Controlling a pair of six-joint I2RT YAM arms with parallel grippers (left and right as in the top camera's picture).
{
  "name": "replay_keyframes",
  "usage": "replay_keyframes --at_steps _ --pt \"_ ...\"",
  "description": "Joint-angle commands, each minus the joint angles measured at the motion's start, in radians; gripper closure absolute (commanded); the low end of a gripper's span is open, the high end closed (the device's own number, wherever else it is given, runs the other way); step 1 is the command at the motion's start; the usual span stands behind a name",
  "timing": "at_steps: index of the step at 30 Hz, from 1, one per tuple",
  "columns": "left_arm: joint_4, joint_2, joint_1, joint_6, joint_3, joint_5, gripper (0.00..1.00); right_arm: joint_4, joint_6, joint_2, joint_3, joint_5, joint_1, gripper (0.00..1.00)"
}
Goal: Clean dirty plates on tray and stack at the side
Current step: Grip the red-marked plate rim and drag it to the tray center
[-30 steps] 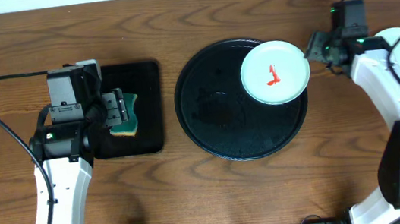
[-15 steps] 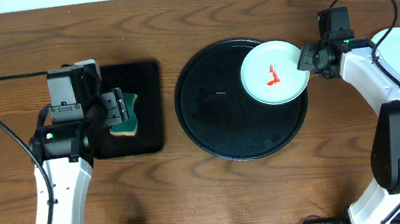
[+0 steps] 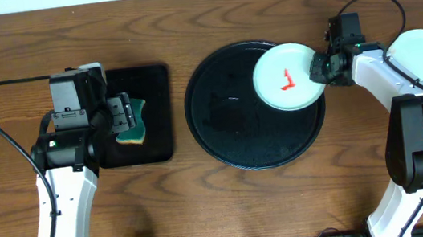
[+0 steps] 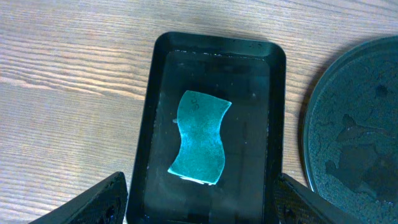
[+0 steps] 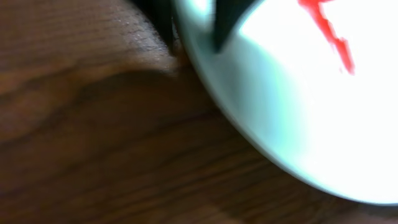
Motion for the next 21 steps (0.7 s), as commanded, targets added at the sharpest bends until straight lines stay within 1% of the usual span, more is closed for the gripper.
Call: replay_keyframes --at_steps 1,9,14,17,21 --pt "0.001 -0.008 0.002 -0.006 -0.002 -0.004 0.24 -0.008 -0.002 0.008 0.003 -0.011 0.011 0.99" --pt "0.001 -0.008 0.002 -0.006 -0.002 -0.004 0.24 -0.038 0.013 -0.094 0.055 -0.011 0.024 0.99" --pt "0.001 -0.008 0.002 -0.006 -0.002 -0.004 0.24 -0.064 0.012 -0.173 0.062 -0.055 0.042 0.99" --pt "0.001 -0.008 0.002 -0.006 -0.002 -0.004 0.24 -0.095 0.014 -0.176 0.061 -0.106 0.085 0.99" --pt "0.001 -0.005 0.003 -0.006 -0.002 -0.004 0.24 -0.131 0.076 -0.123 0.061 -0.123 0.169 0.99"
